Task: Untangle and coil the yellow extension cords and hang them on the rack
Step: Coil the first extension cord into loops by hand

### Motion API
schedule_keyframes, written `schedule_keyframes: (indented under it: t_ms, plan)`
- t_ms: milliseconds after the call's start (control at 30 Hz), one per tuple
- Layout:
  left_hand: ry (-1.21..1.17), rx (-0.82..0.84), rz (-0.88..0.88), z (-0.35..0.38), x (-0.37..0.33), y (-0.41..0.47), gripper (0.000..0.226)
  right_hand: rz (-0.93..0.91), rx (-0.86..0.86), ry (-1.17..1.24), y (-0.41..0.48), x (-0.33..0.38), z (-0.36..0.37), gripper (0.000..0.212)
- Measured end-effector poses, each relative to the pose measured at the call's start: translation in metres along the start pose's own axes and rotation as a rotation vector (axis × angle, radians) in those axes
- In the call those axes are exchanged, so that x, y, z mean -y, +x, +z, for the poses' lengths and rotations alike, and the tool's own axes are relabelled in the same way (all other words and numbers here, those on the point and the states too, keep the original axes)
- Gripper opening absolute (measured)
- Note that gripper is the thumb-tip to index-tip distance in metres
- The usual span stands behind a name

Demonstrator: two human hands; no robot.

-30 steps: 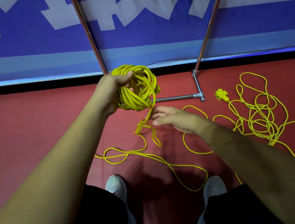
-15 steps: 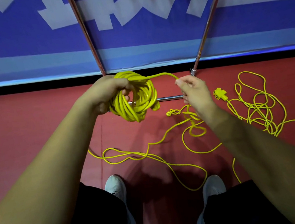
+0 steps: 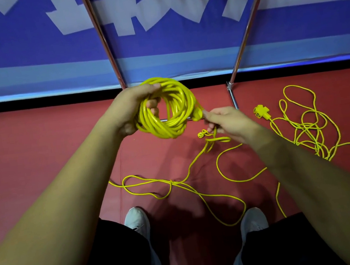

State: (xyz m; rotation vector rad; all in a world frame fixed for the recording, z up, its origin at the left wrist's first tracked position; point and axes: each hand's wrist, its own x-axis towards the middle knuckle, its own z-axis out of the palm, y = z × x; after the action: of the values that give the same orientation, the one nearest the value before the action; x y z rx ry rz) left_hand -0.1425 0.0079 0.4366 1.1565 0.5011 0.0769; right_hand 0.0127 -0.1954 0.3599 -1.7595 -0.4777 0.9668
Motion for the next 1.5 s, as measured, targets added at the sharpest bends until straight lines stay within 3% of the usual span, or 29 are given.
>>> schedule_keyframes:
  t_ms: [500, 633, 767, 933, 1067, 1167, 1233, 1500]
  plan:
    - [-0.566, -0.161, 0.196, -0.002, 0.0, 0.013, 0.017, -0.024, 0.16, 0.008, -0.006, -0.002, 0.011, 0.007]
    - [-0.728, -0.145, 0.224, -0.007, 0.003, 0.014, 0.02, -0.071, 0.143, -0.104, -0.008, 0.005, 0.011, 0.012]
    - [-0.833, -0.237, 0.308, -0.013, -0.001, 0.014, 0.023, -0.04, 0.154, -0.156, -0.012, 0.002, 0.019, 0.015]
    - [-0.96, -0.141, 0.369, -0.017, -0.003, 0.011, 0.031, 0.143, 0.206, 0.135, -0.019, -0.006, 0.028, 0.023]
    - [-0.848, -0.246, 0.417, -0.034, -0.006, 0.014, 0.037, 0.207, 0.144, 0.299, -0.024, -0.011, 0.034, 0.021]
    - [-0.704, -0.498, 0.451, -0.036, -0.002, 0.015, 0.021, 0.127, 0.129, 0.051, -0.03, -0.002, 0.046, 0.016]
    - [-0.584, -0.601, 0.495, -0.026, -0.002, 0.014, 0.015, 0.056, 0.205, -0.133, -0.035, 0.003, 0.054, 0.018]
    - [-0.264, -0.632, 0.543, -0.012, 0.005, 0.015, 0.01, -0.224, 0.357, -0.413, -0.046, 0.038, 0.068, 0.023]
